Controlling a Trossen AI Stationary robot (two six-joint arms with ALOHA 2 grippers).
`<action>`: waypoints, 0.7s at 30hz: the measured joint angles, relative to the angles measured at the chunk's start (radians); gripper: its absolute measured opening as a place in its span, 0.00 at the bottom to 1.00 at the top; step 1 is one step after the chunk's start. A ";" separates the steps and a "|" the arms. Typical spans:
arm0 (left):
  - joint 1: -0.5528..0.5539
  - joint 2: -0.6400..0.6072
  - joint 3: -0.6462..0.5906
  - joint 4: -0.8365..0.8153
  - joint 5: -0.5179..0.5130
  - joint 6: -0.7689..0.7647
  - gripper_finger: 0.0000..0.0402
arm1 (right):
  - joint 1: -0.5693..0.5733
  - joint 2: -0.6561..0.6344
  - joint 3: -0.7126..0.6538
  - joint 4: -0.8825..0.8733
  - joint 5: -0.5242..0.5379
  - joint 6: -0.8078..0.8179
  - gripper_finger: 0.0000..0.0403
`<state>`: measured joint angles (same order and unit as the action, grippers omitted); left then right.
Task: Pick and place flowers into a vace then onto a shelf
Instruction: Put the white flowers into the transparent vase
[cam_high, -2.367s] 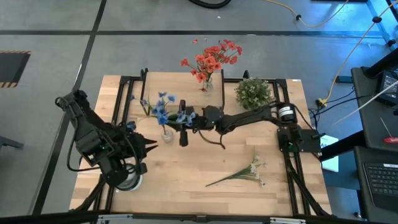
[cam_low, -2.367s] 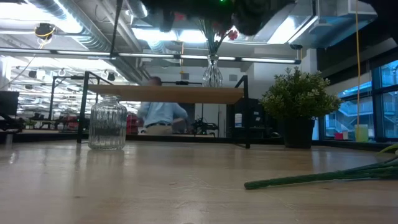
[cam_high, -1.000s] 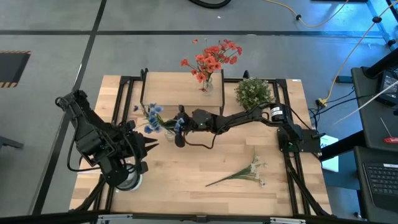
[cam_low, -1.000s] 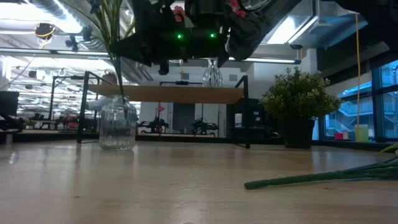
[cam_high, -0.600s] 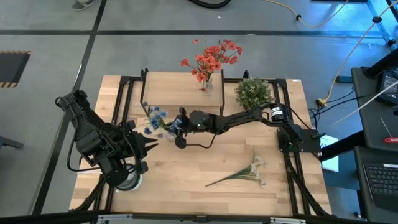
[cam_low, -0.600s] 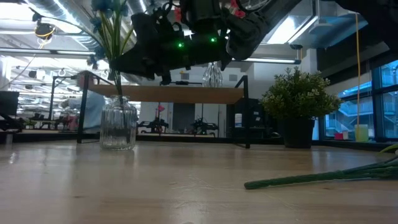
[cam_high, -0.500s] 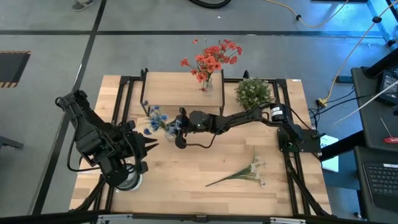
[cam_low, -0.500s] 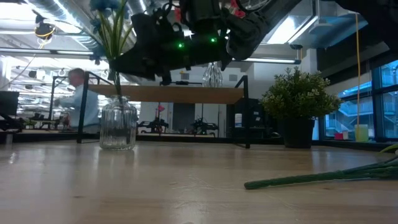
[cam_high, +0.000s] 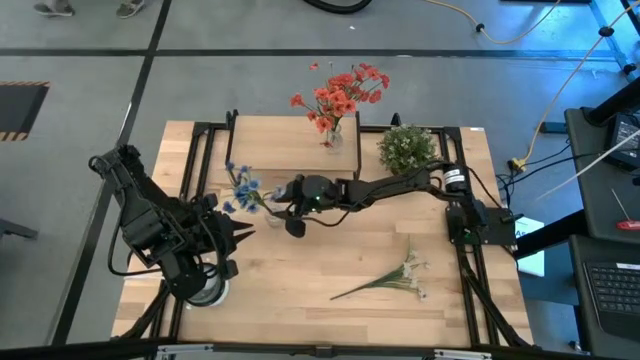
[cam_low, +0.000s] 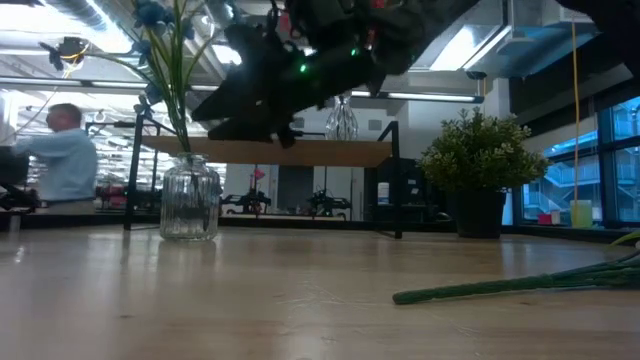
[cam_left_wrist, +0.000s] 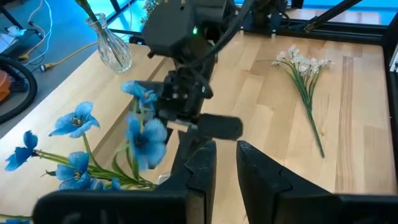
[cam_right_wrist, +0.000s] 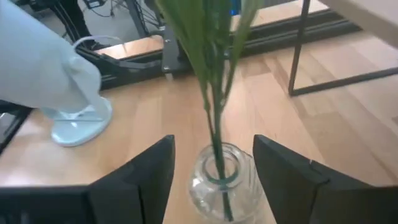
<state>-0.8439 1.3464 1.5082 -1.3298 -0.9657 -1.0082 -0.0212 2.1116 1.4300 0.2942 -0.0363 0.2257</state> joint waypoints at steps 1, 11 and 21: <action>0.002 0.000 0.000 -0.002 0.000 0.000 0.14 | 0.000 -0.016 0.000 -0.026 -0.001 -0.003 0.55; 0.066 0.000 0.000 0.005 0.100 0.057 0.14 | 0.077 -0.218 0.000 -0.564 -0.003 -0.028 0.55; 0.210 0.000 0.000 0.164 0.322 0.221 0.14 | 0.306 -0.355 0.001 -1.092 0.016 0.042 0.55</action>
<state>-0.6336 1.3468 1.5082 -1.1660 -0.6434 -0.7871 0.2850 1.7565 1.4311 -0.7978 -0.0206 0.2675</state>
